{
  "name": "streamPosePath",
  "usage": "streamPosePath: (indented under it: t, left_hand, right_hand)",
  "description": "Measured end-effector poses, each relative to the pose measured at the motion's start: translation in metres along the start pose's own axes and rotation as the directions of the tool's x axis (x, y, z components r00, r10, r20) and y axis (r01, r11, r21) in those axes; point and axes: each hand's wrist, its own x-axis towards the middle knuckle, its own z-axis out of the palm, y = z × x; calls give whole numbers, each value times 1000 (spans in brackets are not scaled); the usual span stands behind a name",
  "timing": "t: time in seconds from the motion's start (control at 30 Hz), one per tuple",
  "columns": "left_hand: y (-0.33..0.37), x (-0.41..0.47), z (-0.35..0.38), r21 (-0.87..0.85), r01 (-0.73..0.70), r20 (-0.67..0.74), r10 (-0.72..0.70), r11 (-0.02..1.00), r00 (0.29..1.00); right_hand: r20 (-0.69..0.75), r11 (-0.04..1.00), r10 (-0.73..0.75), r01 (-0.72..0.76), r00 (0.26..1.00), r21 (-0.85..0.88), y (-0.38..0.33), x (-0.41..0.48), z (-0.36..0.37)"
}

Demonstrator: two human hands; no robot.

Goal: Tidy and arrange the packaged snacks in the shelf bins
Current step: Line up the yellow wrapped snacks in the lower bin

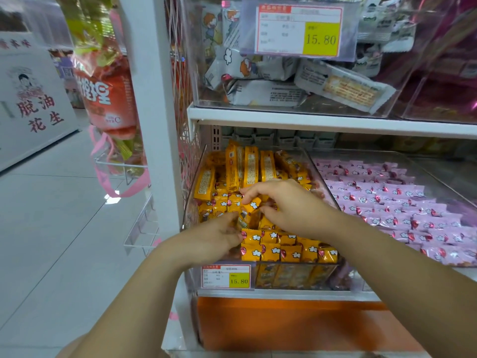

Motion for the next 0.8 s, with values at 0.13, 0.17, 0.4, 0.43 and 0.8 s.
streamPosePath:
  t: [0.13, 0.17, 0.4, 0.43, 0.8]
  left_hand:
    - [-2, 5, -1, 138, 30, -15, -28, 990, 999]
    - [-3, 6, -1, 157, 37, -23, -34, 987, 999]
    - [-1, 8, 1, 203, 78, -17, -77, 976, 997]
    - [-1, 8, 1, 172, 77, -2, -77, 982, 997]
    - [0, 2, -1, -12, -18, 33, 18, 1000, 999]
  right_hand:
    - [-121, 1000, -10, 10, 993, 1, 0, 6, 13]
    - [-159, 1000, -5, 8, 987, 16, 0, 5, 16]
    - [-53, 991, -32, 24, 998, -129, 9, -12, 30]
    - [-13, 986, -29, 26, 999, -164, 10, -14, 31]
    - [-372, 919, 190, -298, 909, -257, 25, -13, 14]
